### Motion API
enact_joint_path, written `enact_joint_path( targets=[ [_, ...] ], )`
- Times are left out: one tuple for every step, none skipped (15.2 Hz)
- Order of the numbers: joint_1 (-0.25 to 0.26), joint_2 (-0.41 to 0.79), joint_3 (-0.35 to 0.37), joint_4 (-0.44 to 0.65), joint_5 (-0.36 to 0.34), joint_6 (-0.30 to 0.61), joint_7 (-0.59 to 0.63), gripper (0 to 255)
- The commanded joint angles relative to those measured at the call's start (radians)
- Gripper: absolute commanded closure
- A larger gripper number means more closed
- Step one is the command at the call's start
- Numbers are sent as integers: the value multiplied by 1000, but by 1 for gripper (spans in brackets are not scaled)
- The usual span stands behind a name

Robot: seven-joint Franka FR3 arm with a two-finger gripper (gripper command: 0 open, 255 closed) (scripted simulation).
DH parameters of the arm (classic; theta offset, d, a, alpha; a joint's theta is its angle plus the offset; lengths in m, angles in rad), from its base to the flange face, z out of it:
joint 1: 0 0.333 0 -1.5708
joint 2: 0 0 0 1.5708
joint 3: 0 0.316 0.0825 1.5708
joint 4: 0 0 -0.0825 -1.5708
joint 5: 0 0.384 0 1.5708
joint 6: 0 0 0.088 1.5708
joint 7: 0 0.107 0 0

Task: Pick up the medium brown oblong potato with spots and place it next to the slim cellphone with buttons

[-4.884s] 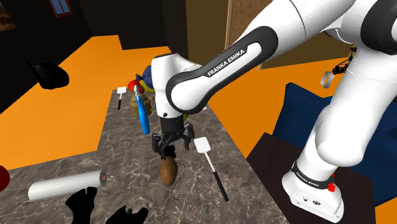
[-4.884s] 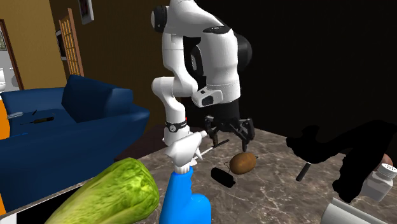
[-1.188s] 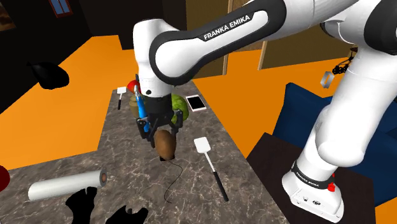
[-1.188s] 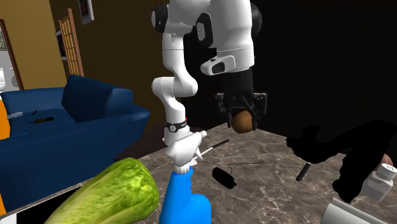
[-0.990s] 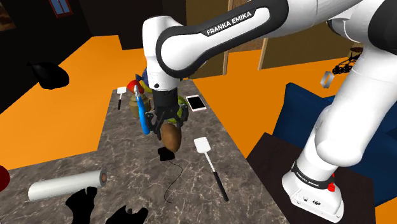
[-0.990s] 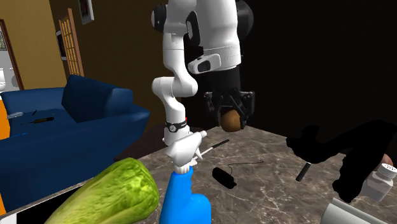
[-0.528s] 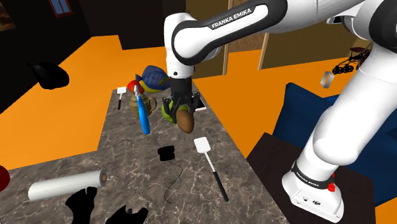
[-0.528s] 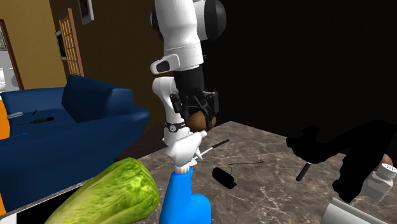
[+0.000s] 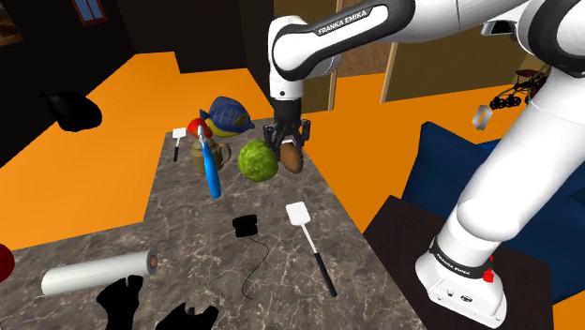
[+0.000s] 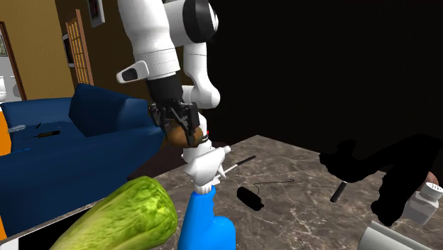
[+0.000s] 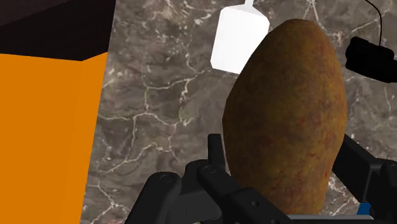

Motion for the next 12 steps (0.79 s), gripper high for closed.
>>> enact_joint_path(
  targets=[
    [-22,11,-25,15,-11,-12,-42,255],
    [-33,16,-38,21,-17,-18,-63,255],
    [-44,22,-50,29,-23,-23,-85,255],
    [-56,29,-63,37,-29,-28,-106,255],
    [-67,37,-75,47,-35,-34,-127,255],
    [-79,46,-87,58,-41,-39,-147,255],
    [-90,56,-99,70,-47,-45,-167,255],
    [-101,66,-111,83,-53,-51,-187,255],
    [-112,78,-123,97,-59,-57,-207,255],
    [-123,90,-134,112,-64,-63,-227,255],
    [-136,106,-147,132,-71,-70,-250,255],
    [-136,109,-147,122,-71,-57,-251,255]
  ],
)
